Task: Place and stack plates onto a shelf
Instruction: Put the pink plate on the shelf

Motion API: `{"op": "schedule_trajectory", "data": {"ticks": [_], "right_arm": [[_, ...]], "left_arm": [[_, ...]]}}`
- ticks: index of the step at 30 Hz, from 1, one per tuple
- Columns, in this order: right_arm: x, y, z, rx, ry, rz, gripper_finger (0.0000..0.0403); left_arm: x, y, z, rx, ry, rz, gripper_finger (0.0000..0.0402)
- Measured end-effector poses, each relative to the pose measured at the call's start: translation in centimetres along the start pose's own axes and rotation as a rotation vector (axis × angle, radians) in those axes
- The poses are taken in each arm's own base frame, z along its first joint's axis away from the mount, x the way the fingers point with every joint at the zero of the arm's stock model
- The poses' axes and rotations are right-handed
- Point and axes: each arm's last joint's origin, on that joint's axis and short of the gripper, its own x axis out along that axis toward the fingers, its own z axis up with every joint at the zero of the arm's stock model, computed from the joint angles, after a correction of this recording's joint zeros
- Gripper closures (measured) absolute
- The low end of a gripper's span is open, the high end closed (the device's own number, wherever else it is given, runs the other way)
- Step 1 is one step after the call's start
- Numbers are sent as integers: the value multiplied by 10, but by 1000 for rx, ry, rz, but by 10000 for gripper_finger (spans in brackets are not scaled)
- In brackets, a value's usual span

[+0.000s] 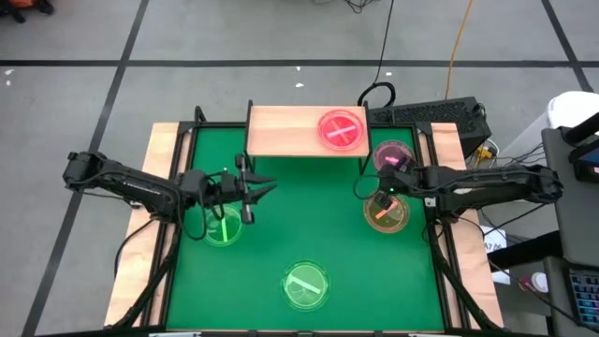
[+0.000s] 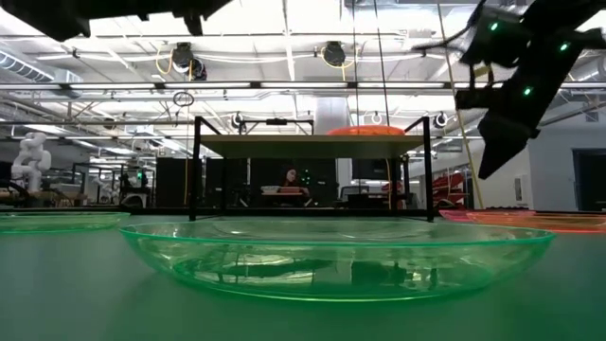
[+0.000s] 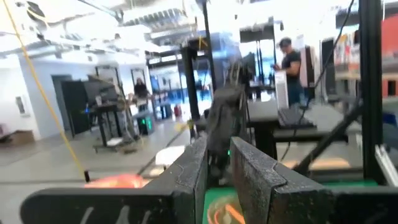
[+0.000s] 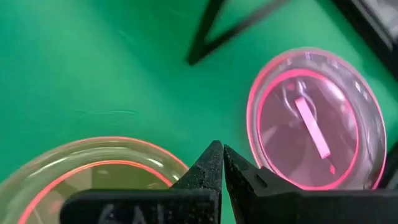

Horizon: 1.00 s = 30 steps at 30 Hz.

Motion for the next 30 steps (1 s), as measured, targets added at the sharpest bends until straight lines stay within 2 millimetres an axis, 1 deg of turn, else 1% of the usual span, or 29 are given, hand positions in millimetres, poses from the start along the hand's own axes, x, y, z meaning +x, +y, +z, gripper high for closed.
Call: {"op": "schedule_trajectory", "data": {"ticks": [6,10,14,16,23,30], "right_arm": [[22,-3,3,35,90,-118,403],[34,-1,7,23,104,-130,398],[42,3,13,-3,74,-118,382],[45,5,15,-10,66,-107,372],[46,10,15,-13,93,12,341],[46,10,15,-13,94,13,325]], "left_arm": [[1,1,2,1,-8,6,323],[1,1,2,-4,-9,6,323],[1,1,2,-8,-10,6,323],[1,1,2,-10,-10,6,323],[1,1,2,-25,-10,5,323],[1,1,2,-30,-10,4,323]]}}
